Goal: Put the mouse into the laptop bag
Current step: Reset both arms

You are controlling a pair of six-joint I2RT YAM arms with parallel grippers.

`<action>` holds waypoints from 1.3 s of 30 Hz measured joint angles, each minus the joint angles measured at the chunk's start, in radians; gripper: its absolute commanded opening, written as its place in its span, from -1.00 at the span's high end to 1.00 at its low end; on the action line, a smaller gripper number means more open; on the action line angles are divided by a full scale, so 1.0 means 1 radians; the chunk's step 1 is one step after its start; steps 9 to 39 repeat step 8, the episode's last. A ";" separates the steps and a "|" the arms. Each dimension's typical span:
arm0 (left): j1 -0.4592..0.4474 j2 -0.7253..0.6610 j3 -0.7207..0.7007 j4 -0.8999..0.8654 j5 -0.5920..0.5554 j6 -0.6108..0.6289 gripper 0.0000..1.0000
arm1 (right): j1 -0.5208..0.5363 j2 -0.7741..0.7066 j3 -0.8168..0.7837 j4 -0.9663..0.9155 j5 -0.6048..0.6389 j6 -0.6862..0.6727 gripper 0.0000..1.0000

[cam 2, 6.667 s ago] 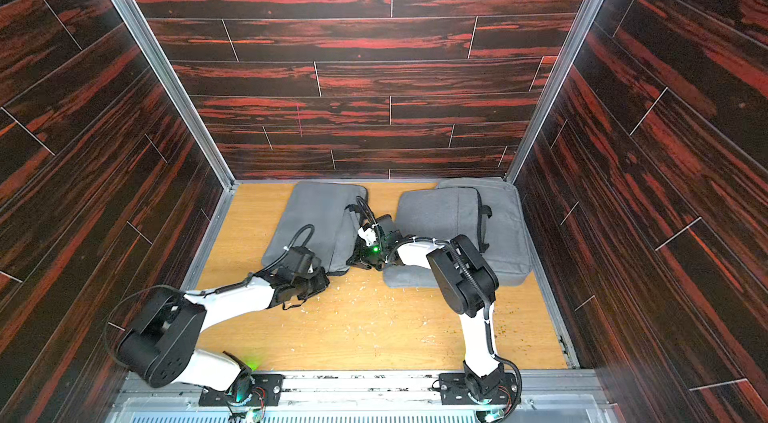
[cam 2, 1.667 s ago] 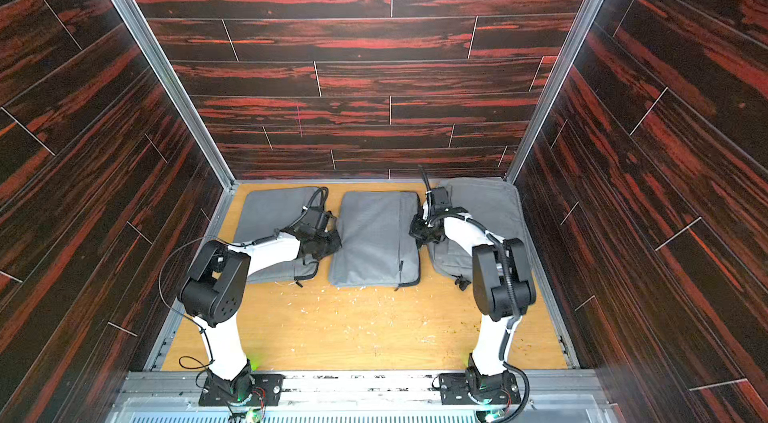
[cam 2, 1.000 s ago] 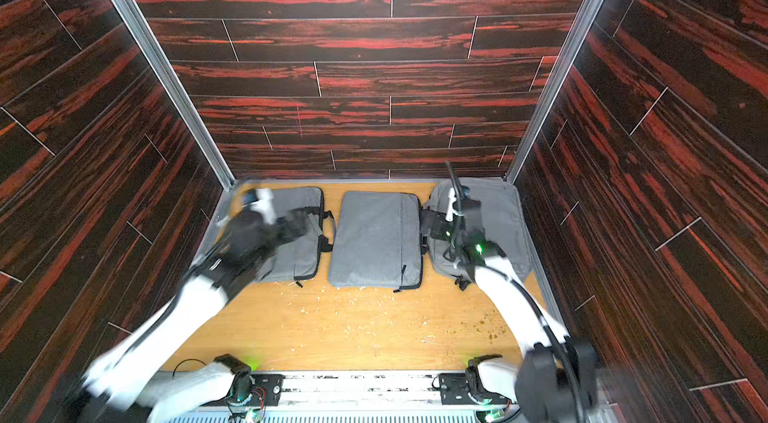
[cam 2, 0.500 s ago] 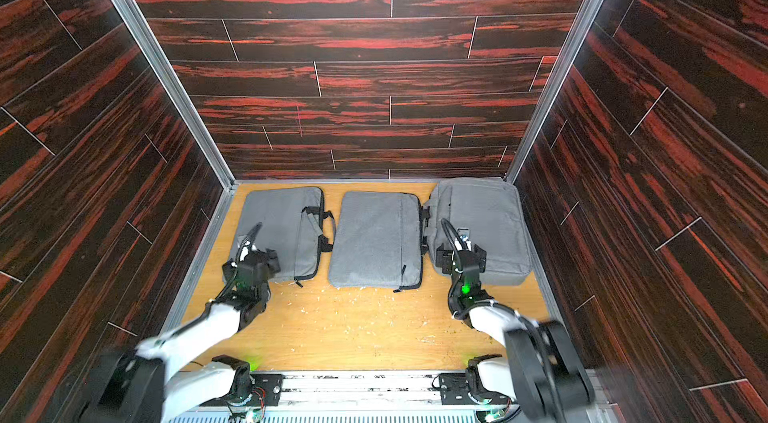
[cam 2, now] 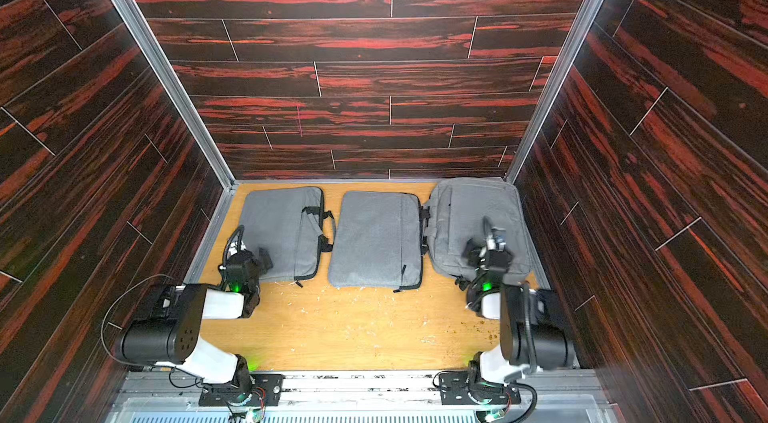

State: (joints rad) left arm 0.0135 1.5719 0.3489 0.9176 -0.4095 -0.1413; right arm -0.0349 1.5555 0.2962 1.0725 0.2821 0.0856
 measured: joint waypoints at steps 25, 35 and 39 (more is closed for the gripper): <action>-0.003 -0.004 0.050 -0.046 0.030 0.002 -0.99 | 0.016 0.009 -0.014 0.082 -0.003 -0.009 -0.97; -0.003 -0.004 0.050 -0.046 0.030 0.002 -0.99 | 0.016 0.009 -0.014 0.082 -0.003 -0.009 -0.97; -0.003 -0.004 0.050 -0.046 0.030 0.002 -0.99 | 0.016 0.009 -0.014 0.082 -0.003 -0.009 -0.97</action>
